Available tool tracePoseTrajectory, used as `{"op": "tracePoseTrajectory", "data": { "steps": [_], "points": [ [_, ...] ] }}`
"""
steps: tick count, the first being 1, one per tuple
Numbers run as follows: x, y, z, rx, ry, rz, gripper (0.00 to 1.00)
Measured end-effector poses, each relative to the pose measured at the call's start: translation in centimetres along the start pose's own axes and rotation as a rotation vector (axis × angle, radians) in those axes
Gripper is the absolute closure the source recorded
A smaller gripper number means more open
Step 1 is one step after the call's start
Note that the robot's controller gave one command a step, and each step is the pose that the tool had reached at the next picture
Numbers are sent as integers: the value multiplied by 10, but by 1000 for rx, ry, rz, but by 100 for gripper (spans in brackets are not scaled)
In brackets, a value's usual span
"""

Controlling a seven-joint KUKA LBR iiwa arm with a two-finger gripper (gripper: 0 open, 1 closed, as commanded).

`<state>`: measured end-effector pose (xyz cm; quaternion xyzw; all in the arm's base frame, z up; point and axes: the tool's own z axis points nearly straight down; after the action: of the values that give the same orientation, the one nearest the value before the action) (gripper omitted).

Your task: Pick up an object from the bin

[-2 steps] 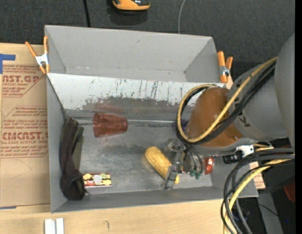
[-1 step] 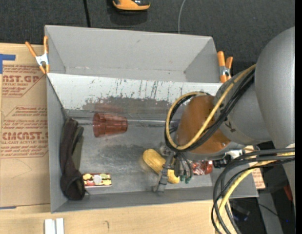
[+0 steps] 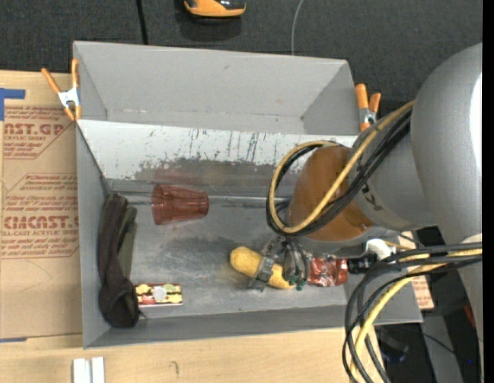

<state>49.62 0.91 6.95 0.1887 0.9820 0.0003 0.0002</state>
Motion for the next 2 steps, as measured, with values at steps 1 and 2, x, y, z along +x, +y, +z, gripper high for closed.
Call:
{"op": "tracePoseTrajectory", "data": {
  "steps": [1,2],
  "points": [
    [0,0,0,0,0,0,100],
    [1,0,-4,1,3,0,100]
  ]
}}
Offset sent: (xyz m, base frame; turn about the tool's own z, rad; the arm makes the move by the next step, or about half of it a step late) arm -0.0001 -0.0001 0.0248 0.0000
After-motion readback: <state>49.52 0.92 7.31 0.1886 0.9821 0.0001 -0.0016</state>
